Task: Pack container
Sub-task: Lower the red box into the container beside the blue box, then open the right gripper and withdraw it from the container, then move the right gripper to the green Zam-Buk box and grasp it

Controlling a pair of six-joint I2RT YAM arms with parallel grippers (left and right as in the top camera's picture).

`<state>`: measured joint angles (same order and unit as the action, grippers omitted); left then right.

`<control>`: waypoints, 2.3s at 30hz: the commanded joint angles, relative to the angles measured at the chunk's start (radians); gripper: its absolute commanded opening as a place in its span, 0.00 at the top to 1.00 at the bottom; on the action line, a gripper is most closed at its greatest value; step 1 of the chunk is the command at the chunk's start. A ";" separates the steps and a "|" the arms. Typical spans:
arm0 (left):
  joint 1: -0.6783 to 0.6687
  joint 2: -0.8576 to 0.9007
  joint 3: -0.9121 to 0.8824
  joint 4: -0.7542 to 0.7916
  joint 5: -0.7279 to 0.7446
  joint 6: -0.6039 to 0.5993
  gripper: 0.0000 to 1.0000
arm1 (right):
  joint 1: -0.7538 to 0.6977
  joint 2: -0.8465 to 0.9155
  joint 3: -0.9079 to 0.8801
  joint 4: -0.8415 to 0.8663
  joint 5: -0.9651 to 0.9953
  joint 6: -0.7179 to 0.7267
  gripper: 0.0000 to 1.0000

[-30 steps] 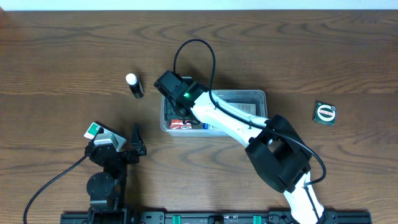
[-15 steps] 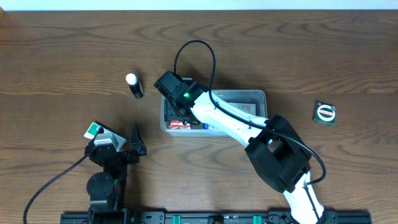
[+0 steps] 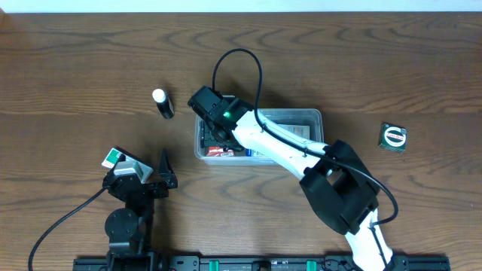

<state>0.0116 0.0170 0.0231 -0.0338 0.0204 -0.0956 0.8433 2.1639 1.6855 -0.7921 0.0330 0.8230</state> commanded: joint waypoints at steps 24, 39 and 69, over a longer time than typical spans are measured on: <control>0.005 0.001 -0.019 -0.037 -0.012 0.016 0.02 | -0.047 -0.175 0.000 -0.079 0.075 -0.213 0.30; 0.005 0.001 -0.019 -0.037 -0.012 0.016 0.02 | -0.508 -0.610 -0.001 -0.393 0.240 -0.254 0.18; 0.005 0.001 -0.019 -0.037 -0.012 0.016 0.02 | -1.130 -0.405 -0.428 -0.023 -0.053 -0.685 0.01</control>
<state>0.0116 0.0170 0.0231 -0.0338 0.0204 -0.0956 -0.2848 1.7222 1.2663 -0.8207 0.0006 0.1970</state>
